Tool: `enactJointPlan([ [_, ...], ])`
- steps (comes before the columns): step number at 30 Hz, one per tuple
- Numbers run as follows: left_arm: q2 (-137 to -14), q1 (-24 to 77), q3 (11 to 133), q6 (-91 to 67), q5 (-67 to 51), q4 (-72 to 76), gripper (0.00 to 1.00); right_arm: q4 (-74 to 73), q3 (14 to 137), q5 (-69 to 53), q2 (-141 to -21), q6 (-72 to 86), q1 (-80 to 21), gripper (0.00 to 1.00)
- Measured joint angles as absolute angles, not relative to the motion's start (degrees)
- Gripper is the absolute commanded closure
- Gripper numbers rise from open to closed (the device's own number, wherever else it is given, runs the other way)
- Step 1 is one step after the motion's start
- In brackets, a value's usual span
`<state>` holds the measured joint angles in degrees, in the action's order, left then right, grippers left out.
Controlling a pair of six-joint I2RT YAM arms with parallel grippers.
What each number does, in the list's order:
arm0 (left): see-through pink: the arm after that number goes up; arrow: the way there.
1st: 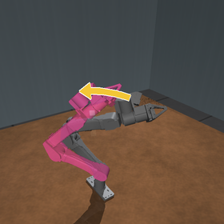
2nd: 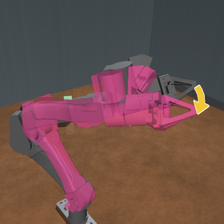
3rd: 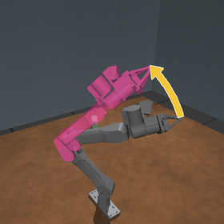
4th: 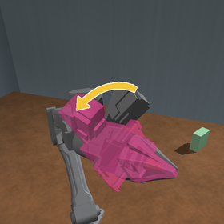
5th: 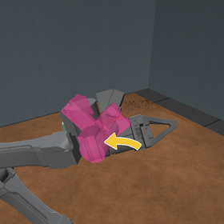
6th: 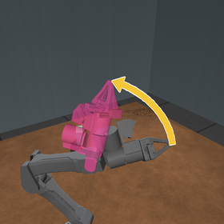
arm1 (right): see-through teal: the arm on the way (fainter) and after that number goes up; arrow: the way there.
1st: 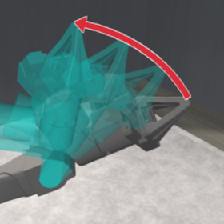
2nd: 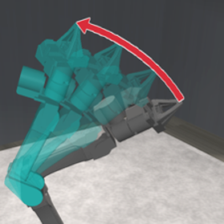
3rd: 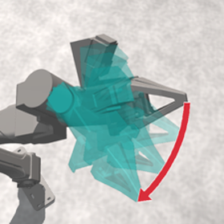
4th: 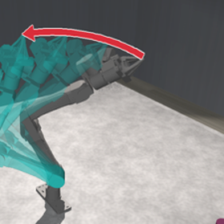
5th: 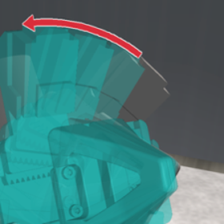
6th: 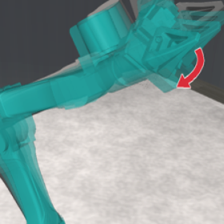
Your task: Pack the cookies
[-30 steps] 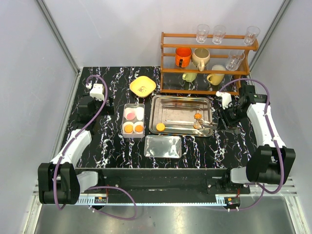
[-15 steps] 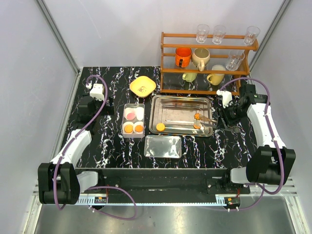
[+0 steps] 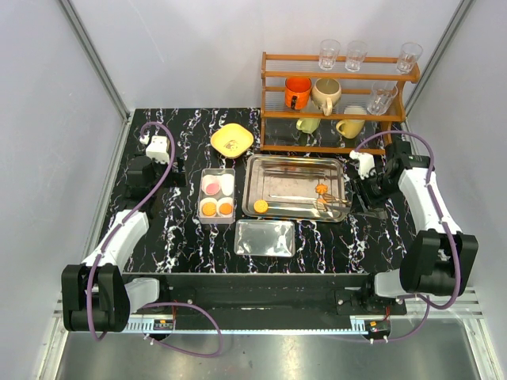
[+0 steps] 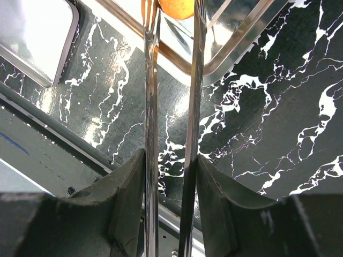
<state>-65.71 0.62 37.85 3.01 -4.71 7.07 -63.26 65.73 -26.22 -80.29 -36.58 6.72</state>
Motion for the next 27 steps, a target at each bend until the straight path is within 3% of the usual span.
enactJointPlan([
  [27, -65.7, 0.6, 37.8, 3.1, -4.7, 7.1, 0.01, -62.4, 64.4, -26.5, -81.6, -36.6, 6.8, 0.57],
])
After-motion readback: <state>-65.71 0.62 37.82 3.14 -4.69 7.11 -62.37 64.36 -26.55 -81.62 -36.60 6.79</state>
